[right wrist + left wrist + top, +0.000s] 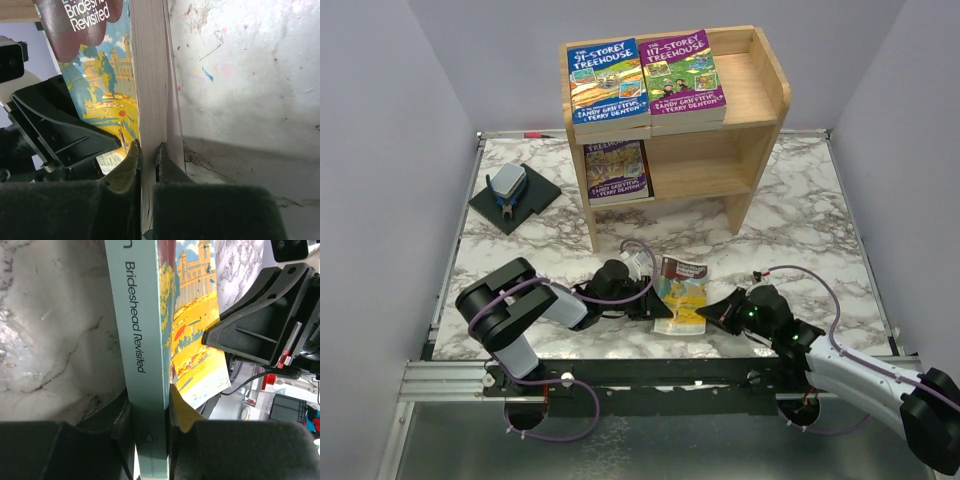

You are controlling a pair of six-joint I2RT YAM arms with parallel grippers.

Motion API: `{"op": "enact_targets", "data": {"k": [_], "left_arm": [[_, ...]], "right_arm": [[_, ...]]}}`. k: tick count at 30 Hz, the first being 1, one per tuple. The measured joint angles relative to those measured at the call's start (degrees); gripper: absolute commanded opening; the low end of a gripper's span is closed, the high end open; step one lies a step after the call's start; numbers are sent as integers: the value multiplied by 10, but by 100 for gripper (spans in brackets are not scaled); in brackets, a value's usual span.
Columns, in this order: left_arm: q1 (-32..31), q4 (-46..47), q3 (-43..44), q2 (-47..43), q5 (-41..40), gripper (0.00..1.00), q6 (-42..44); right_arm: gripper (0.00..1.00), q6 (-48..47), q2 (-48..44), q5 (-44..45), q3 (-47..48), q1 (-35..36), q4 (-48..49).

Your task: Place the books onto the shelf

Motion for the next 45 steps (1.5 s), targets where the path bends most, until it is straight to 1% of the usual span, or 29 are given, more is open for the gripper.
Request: {"op": "enact_targets", "data": {"k": [2, 3, 4, 7, 10, 15, 17, 18, 20, 24, 28, 32, 38, 45], "left_arm": [[-1, -5, -4, -10, 0, 0, -2], [-2, -10, -6, -19, 0, 0, -5], [-4, -17, -7, -31, 0, 0, -7], [-5, -28, -13, -63, -1, 0, -13], [-9, -55, -16, -115, -7, 0, -15], [-8, -111, -20, -204, -16, 0, -19], [-7, -137, -20, -242, -22, 0, -19], [-6, -151, -20, -262, -26, 0, -19], [-4, -170, -19, -288, -29, 0, -19], [-3, -214, -16, -343, -32, 0, -19], [-3, -261, -4, -389, -35, 0, -17], [-3, -301, 20, -433, -40, 0, -11], [-3, -342, 65, -463, -40, 0, -1], [-3, -365, 106, -469, -36, 0, 5]], "right_arm": [[0, 0, -5, -3, 0, 0, -7], [2, 0, -10, -5, 0, 0, -11], [6, -2, -17, -7, 0, 1, -17], [26, -7, -39, -10, 0, 2, -33], [42, -18, -70, -13, 0, 4, -54], [70, -51, -115, 1, 10, 2, -128], [79, -68, -133, 3, 22, 2, -153], [81, -78, -142, 4, 29, 2, -161], [84, -98, -163, 3, 44, 2, -174], [87, -134, -210, 3, 71, 2, -181], [87, -164, -257, 3, 102, 2, -195], [88, -193, -281, 4, 145, 2, -203], [89, -246, -255, -18, 214, 2, -190], [89, -290, -165, -62, 262, 2, -159]]}}
